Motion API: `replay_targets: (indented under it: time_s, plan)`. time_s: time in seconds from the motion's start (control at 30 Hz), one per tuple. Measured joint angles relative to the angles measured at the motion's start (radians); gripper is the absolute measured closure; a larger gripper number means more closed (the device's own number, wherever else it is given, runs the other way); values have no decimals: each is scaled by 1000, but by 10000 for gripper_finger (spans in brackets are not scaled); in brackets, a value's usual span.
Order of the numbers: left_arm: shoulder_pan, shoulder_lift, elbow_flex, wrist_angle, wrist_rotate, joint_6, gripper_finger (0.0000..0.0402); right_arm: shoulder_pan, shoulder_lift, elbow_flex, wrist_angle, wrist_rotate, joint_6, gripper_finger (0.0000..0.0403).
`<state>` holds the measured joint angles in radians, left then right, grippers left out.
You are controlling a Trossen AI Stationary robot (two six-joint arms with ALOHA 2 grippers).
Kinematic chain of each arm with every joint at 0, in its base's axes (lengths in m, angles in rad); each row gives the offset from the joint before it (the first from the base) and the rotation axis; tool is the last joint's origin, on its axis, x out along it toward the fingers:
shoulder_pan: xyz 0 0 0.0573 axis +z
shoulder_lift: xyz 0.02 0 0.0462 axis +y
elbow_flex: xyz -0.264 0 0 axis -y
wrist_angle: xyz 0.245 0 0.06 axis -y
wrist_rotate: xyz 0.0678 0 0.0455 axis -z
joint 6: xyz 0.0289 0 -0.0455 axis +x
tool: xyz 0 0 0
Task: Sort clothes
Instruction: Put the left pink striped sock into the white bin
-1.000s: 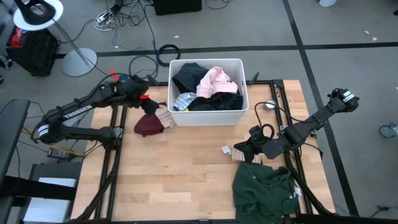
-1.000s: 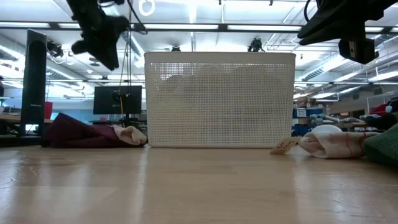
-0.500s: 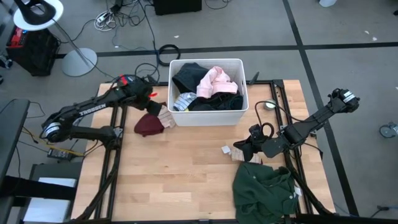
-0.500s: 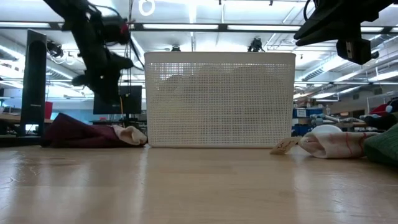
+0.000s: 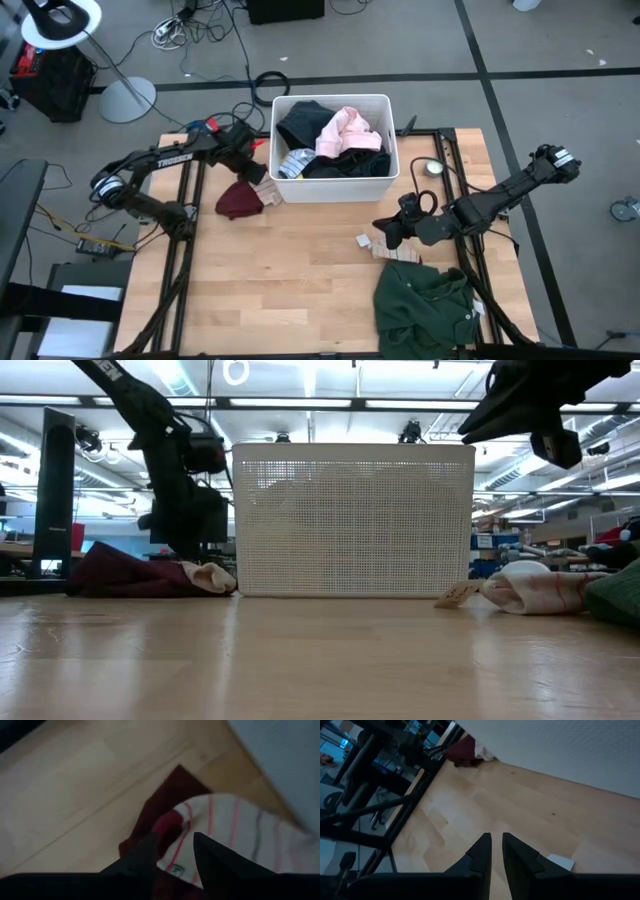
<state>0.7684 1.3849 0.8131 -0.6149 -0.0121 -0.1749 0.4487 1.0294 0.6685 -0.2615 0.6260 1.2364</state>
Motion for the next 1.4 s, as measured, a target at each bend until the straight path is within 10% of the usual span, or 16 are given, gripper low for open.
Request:
replay_targets:
  time_s: [0.37, 0.67, 1.4]
  plan:
    - [18, 102, 11, 14, -58, 193, 275, -70, 0, 0, -4, 1, -33, 355]
    - [18, 101, 113, -65, -61, 196, 393, -115, 0, 0, -3, -3, -83, 355]
    - [-75, 100, 1034, -575, -214, 191, 401, -129, 0, 0, -3, -100, -96, 355]
